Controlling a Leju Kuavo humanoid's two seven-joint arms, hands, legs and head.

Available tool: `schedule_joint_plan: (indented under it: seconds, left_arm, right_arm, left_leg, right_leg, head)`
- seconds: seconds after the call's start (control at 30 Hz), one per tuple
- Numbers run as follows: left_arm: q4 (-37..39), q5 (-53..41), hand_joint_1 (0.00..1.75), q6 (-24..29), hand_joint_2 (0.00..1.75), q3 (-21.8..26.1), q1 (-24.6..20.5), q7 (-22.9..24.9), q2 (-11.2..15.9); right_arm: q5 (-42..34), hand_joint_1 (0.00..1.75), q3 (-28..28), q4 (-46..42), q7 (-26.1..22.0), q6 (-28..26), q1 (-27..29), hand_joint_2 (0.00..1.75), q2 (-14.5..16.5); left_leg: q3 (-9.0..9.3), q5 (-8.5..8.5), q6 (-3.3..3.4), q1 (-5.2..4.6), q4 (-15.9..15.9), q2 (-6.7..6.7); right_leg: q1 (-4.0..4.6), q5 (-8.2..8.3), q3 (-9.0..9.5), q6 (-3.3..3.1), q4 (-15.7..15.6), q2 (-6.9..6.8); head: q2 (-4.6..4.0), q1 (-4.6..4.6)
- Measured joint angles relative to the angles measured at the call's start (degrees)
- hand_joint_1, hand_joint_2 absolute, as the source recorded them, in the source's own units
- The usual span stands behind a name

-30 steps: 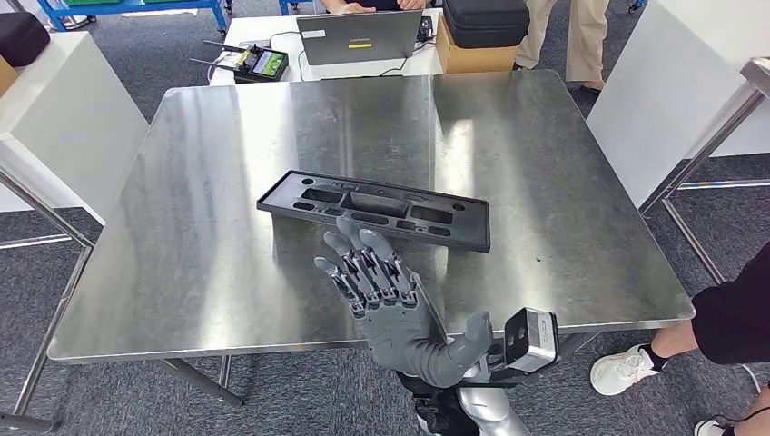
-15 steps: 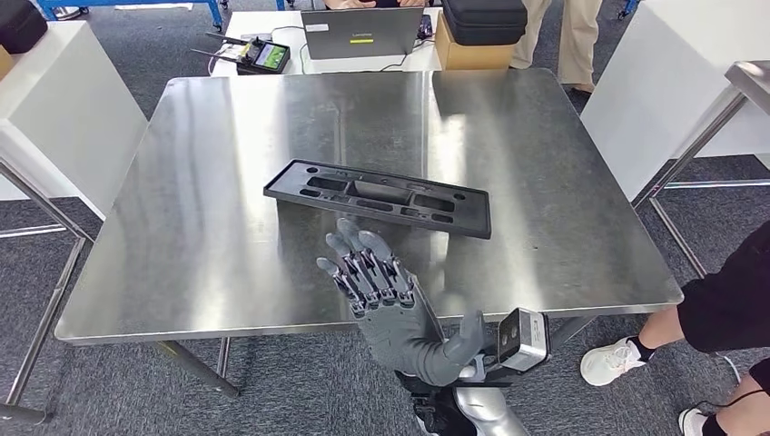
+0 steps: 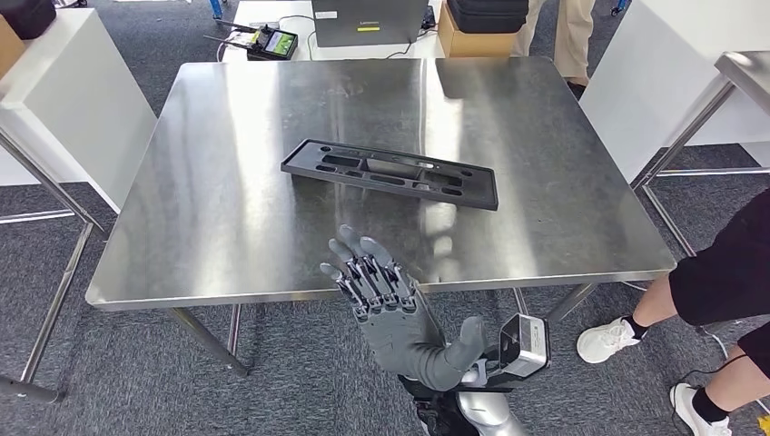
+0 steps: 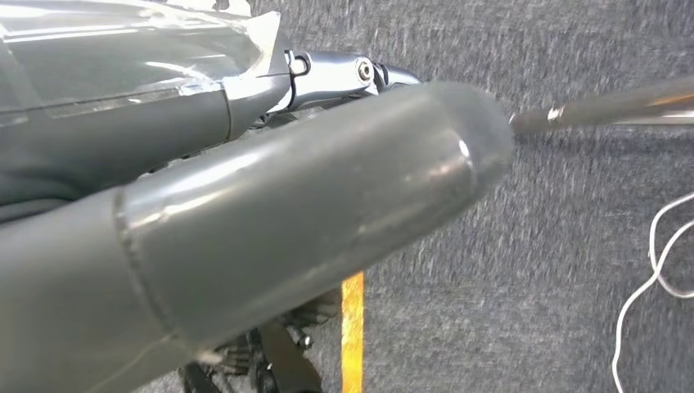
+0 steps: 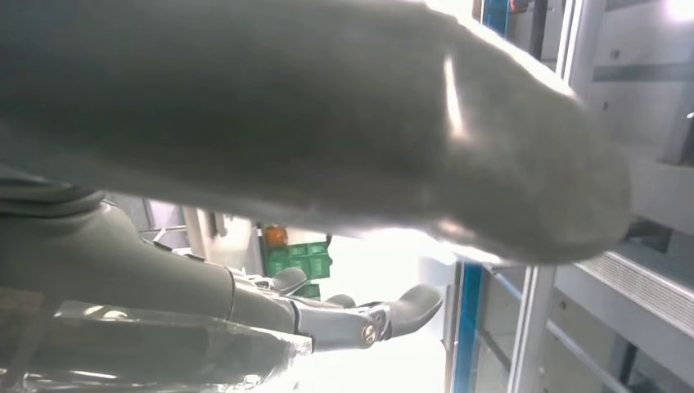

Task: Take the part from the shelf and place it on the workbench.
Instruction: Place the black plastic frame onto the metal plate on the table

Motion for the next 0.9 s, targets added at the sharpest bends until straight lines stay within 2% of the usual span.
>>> schedule_joint_plan:
  seconds: [0.03,0.07,0.1,0.13,0.17,0.2,0.23,0.27,0.3,0.33,0.37,0.4,0.43,0.47,0.53,0.57,0.6,0.63,0.7,0.73,0.77,0.8,0.83,0.87,0.9]
  left_arm:
    - [0.01,-0.05,0.00,-0.02,0.00,-0.01,0.04,0.00,0.04]
    - [0.01,-0.10,0.00,-0.03,0.00,-0.03,0.10,0.00,0.08]
    - [0.02,-0.14,0.00,-0.05,0.00,-0.04,0.16,0.00,0.14]
    - [0.02,-0.17,0.00,-0.07,0.00,-0.06,0.19,0.00,0.22]
    - [0.02,-0.18,0.00,-0.07,0.00,-0.07,0.22,0.00,0.33]
    - [0.02,-0.18,0.00,-0.07,0.00,-0.07,0.22,0.00,0.44]
    - [0.02,-0.19,0.00,-0.07,0.00,-0.07,0.22,0.00,0.51]
    - [0.02,-0.20,0.00,-0.08,0.00,-0.07,0.23,0.00,0.55]
    - [0.02,-0.21,0.00,-0.08,0.00,-0.07,0.23,0.00,0.55]
    - [0.02,-0.22,0.00,-0.09,0.00,-0.07,0.21,0.00,0.54]
    - [0.03,-0.22,0.00,-0.10,0.00,-0.08,0.14,0.00,0.41]
    - [0.02,-0.23,0.00,-0.11,0.00,-0.08,0.06,0.00,0.39]
    - [0.02,-0.23,0.00,-0.12,0.00,-0.09,-0.01,0.00,0.38]
    - [0.02,-0.24,0.00,-0.13,0.00,-0.10,-0.04,0.00,0.37]
    - [0.02,-0.31,0.00,-0.14,0.00,-0.11,0.06,0.00,0.49]
    - [0.02,-0.36,0.00,-0.15,0.00,-0.13,0.10,0.00,0.50]
    - [0.01,-0.40,0.00,-0.15,0.00,-0.16,0.13,0.00,0.54]
    - [-0.01,-0.43,0.00,-0.15,0.00,-0.19,0.11,0.00,0.61]
    - [-0.02,-0.43,0.00,-0.15,0.00,-0.24,0.13,0.00,0.78]
    - [-0.02,-0.43,0.00,-0.15,0.00,-0.26,0.14,0.00,0.82]
    - [-0.01,-0.43,0.00,-0.15,0.00,-0.27,0.14,0.00,0.83]
    - [-0.01,-0.43,0.00,-0.13,0.00,-0.29,0.14,0.00,0.82]
    - [0.00,-0.42,0.00,-0.10,0.00,-0.30,0.14,0.00,0.81]
    - [0.00,-0.41,0.00,-0.05,0.00,-0.31,0.12,0.00,0.75]
    - [0.00,-0.32,0.00,0.03,0.00,-0.31,0.10,0.00,0.68]
  right_arm:
    - [0.02,0.00,0.03,0.01,-0.15,-0.15,0.04,0.00,-0.03]
    - [0.04,0.00,0.07,0.02,-0.28,-0.28,0.08,0.00,-0.04]
    - [0.05,0.00,0.12,0.04,-0.39,-0.40,0.15,0.00,-0.04]
    - [0.05,0.00,0.16,0.06,-0.47,-0.47,0.24,0.00,-0.04]
    - [0.05,0.00,0.20,0.09,-0.51,-0.54,0.34,0.00,-0.05]
    - [0.04,0.00,0.22,0.13,-0.54,-0.58,0.45,0.00,-0.07]
    - [0.04,0.00,0.22,0.18,-0.55,-0.63,0.54,0.00,-0.08]
    - [0.04,0.00,0.23,0.22,-0.56,-0.66,0.59,0.00,-0.10]
    - [0.04,0.00,0.24,0.26,-0.56,-0.68,0.61,0.00,-0.11]
    - [0.04,0.00,0.24,0.28,-0.56,-0.68,0.60,0.00,-0.11]
    - [0.04,0.00,0.24,0.28,-0.56,-0.68,0.58,0.00,-0.10]
    - [0.04,0.00,0.24,0.28,-0.56,-0.69,0.53,0.00,-0.08]
    - [0.02,0.00,0.24,0.28,-0.58,-0.72,0.49,0.00,-0.08]
    - [-0.01,0.00,0.24,0.28,-0.61,-0.77,0.50,0.00,-0.12]
    - [-0.09,0.00,0.28,0.29,-0.65,-0.95,0.63,0.00,-0.37]
    - [-0.15,0.00,0.32,0.30,-0.66,-1.12,0.72,0.00,-0.51]
    - [-0.21,0.00,0.36,0.30,-0.67,-1.27,0.78,0.00,-0.66]
    - [-0.27,0.00,0.38,0.31,-0.68,-1.44,0.81,0.00,-0.78]
    - [-0.35,0.00,0.39,0.31,-0.68,-1.68,0.88,0.00,-0.99]
    - [-0.36,0.00,0.39,0.31,-0.64,-1.78,0.93,0.00,-1.08]
    - [-0.37,0.00,0.39,0.31,-0.61,-1.87,0.98,0.00,-1.14]
    - [-0.37,0.00,0.40,0.31,-0.55,-1.95,1.00,0.00,-1.19]
    - [-0.34,0.00,0.40,0.31,-0.48,-2.02,0.99,0.00,-1.20]
    - [-0.27,0.00,0.41,0.30,-0.41,-2.18,0.94,0.00,-1.17]
    - [-0.07,0.00,0.41,0.30,-0.32,-2.44,0.86,0.00,-1.09]
  left_leg:
    - [-0.20,0.03,-0.35,0.14,0.02,-0.05]
    - [-0.52,-0.92,-0.79,0.30,0.58,-0.21]
    - [-1.02,-2.95,-1.30,0.50,2.06,-0.40]
    - [-1.72,-5.88,-1.87,0.90,4.73,-0.56]
    - [-2.47,-8.85,-2.50,1.35,8.22,-0.64]
    - [-3.11,-10.88,-3.10,1.88,11.86,-0.65]
    - [-3.29,-11.45,-3.68,2.44,14.68,-0.64]
    - [-2.70,-10.67,-4.25,3.00,15.88,-0.63]
    - [-1.15,-9.11,-4.87,3.58,15.11,-0.61]
    - [1.36,-7.64,-5.61,4.23,12.38,-0.61]
    - [4.12,-7.28,-6.47,4.64,8.78,-0.72]
    - [6.20,-7.56,-6.96,4.87,5.52,-0.92]
    - [7.36,-8.22,-7.07,4.88,3.22,-1.08]
    - [7.49,-8.76,-6.70,4.55,2.23,-1.24]
    - [6.34,-8.09,-4.83,3.87,1.88,-1.05]
    - [5.70,-7.46,-3.81,3.52,1.77,-0.93]
    - [4.95,-6.79,-2.82,3.28,1.64,-0.78]
    - [4.16,-6.12,-2.00,3.07,1.60,-0.66]
    - [2.47,-4.85,-1.05,2.53,1.62,-0.55]
    - [1.62,-4.19,-0.86,2.27,1.64,-0.51]
    - [0.78,-3.53,-0.78,2.05,1.66,-0.47]
    - [-0.03,-2.87,-0.78,1.90,1.68,-0.45]
    - [-0.78,-2.22,-0.85,1.80,1.69,-0.44]
    - [-1.37,-1.59,-0.97,1.77,1.70,-0.44]
    - [-1.82,-0.97,-1.20,1.74,1.71,-0.44]
  right_leg:
    - [-0.31,0.72,-0.31,-0.25,-0.34,-0.03]
    - [-0.63,1.50,-0.62,-0.57,-0.64,-0.09]
    - [-0.97,2.33,-1.05,-0.81,-0.94,-0.14]
    - [-1.18,3.01,-1.62,-0.88,-1.03,-0.21]
    - [-1.26,3.59,-2.30,-0.94,-1.00,-0.24]
    - [-1.35,4.16,-2.89,-0.74,-0.91,-0.29]
    - [-1.54,4.72,-3.58,-0.35,-0.73,-0.37]
    - [-1.81,5.22,-4.32,0.05,-0.43,-0.42]
    - [-2.18,5.62,-5.09,0.47,0.03,-0.48]
    - [-2.50,5.89,-6.00,0.85,0.71,-0.51]
    - [-2.63,6.06,-6.97,1.20,1.49,-0.51]
    - [-2.66,6.21,-7.87,1.64,2.30,-0.51]
    - [-2.53,6.44,-8.64,2.18,2.94,-0.50]
    - [-2.44,6.80,-9.26,2.84,3.24,-0.47]
    - [-2.60,7.46,-10.17,4.11,3.46,-0.43]
    - [-2.79,6.91,-10.89,4.33,4.01,-0.37]
    - [-2.93,5.40,-11.91,4.15,5.51,-0.31]
    - [-3.05,2.98,-13.10,3.63,8.25,-0.23]
    - [-3.00,-1.87,-15.16,2.76,15.59,-0.04]
    - [-2.95,-3.06,-15.38,2.73,18.53,0.06]
    - [-2.83,-3.09,-14.76,2.95,19.77,0.14]
    - [-2.63,-2.24,-13.14,3.31,19.07,0.20]
    - [-2.35,-1.06,-10.59,3.56,16.55,0.22]
    - [-2.02,-0.35,-7.35,3.51,12.61,0.22]
    - [-1.68,-0.33,-4.07,3.16,8.06,0.22]
  head:
    - [0.00,0.03]
    - [0.00,0.04]
    - [0.00,-0.03]
    - [0.00,-0.05]
    - [0.00,-0.10]
    - [0.00,-0.12]
    - [0.00,-0.09]
    - [0.00,-0.12]
    - [0.00,-0.11]
    - [0.00,-0.12]
    - [0.00,-0.25]
    - [0.00,-0.33]
    - [0.00,-0.36]
    - [0.00,-0.35]
    - [0.00,-0.16]
    - [0.00,-0.15]
    - [0.00,-0.04]
    - [0.00,0.07]
    - [0.00,0.34]
    - [0.00,0.34]
    - [0.00,0.33]
    - [0.00,0.33]
    - [0.00,0.33]
    - [0.00,0.34]
    - [0.00,0.32]
